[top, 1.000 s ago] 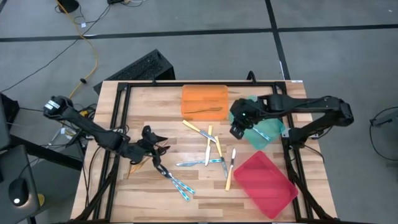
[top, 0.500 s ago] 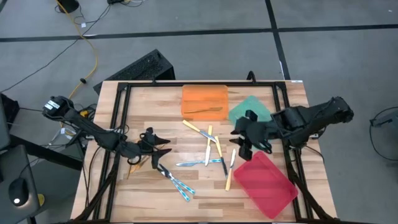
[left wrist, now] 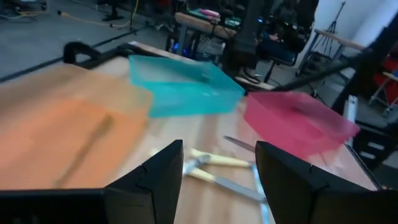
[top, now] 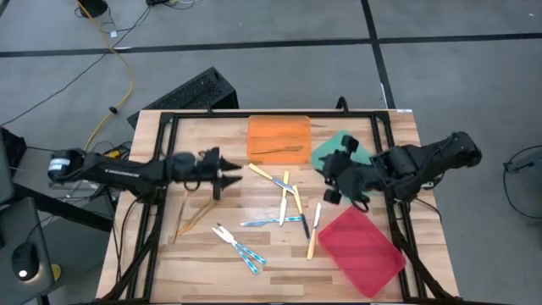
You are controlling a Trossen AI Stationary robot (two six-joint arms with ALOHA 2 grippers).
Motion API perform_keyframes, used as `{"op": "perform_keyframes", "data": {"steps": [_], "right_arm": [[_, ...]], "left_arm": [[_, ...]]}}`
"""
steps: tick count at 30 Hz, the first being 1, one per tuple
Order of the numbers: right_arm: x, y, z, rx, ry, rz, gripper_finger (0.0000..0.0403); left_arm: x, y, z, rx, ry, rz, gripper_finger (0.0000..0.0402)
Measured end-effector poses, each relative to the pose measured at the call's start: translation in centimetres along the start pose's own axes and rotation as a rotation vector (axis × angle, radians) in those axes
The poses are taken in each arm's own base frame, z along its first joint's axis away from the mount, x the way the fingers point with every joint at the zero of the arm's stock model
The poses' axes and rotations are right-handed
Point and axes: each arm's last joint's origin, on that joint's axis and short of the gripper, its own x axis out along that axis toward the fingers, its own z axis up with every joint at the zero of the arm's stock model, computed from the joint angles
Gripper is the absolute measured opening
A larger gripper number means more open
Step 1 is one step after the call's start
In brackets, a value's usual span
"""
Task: Sort silverware by color (type)
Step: Put the yellow knife into the red bin
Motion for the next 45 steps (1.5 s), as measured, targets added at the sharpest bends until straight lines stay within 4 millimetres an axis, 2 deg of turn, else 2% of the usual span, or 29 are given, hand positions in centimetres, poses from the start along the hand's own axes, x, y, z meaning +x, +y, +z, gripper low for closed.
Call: {"op": "perform_keyframes", "data": {"steps": [7, 12, 16, 21, 26, 28, 33, 36, 38, 40, 45], "right_arm": [[1.8, -2.3, 0.7, -0.016, 0.024, -0.019, 0.0162], [2.7, -3.6, 1.4, -0.025, 0.004, 0.037, 0.0162], [4.8, -4.3, 1.6, -0.025, -0.058, 0.030, 0.0162], [8.8, -5.2, 0.8, -0.070, -0.095, 0.145, 0.0162], [13.3, -5.6, -1.9, -0.090, -0.046, 0.153, 0.0162], [14.9, -5.8, -3.5, -0.091, 0.022, 0.141, 0.0162], [17.8, -5.1, -4.2, -0.038, 0.023, 0.184, 0.0162], [18.2, -4.1, -4.2, -0.015, 0.023, 0.218, 0.0162], [17.9, -3.5, -3.4, 0.011, -0.016, 0.228, 0.0162], [17.4, -2.9, -3.2, 0.038, -0.002, 0.218, 0.0162], [14.8, -2.3, -0.9, 0.127, -0.079, 0.143, 0.0162]], "left_arm": [[-0.9, 5.1, 1.5, -0.001, -0.036, 0.056, 0.0183], [-1.8, 7.0, 2.2, -0.009, -0.064, 0.051, 0.0183], [-2.1, 7.5, 2.4, -0.006, -0.073, 0.041, 0.0183], [-2.1, 7.5, 2.4, -0.048, -0.070, 0.019, 0.0183], [-2.1, 7.3, 2.4, -0.055, -0.057, -0.035, 0.0183], [-2.1, 7.3, 2.4, -0.057, -0.056, -0.039, 0.0183], [-2.0, 7.1, 2.4, -0.080, -0.058, -0.056, 0.0183], [-2.0, 6.5, 2.3, -0.083, -0.033, -0.139, 0.0183], [-2.0, 6.0, 2.3, -0.117, -0.016, -0.197, 0.0183], [-1.9, 5.3, 2.4, -0.162, -0.014, -0.237, 0.0183], [-2.0, 3.6, 2.7, -0.257, -0.011, -0.302, 0.0183]]}}
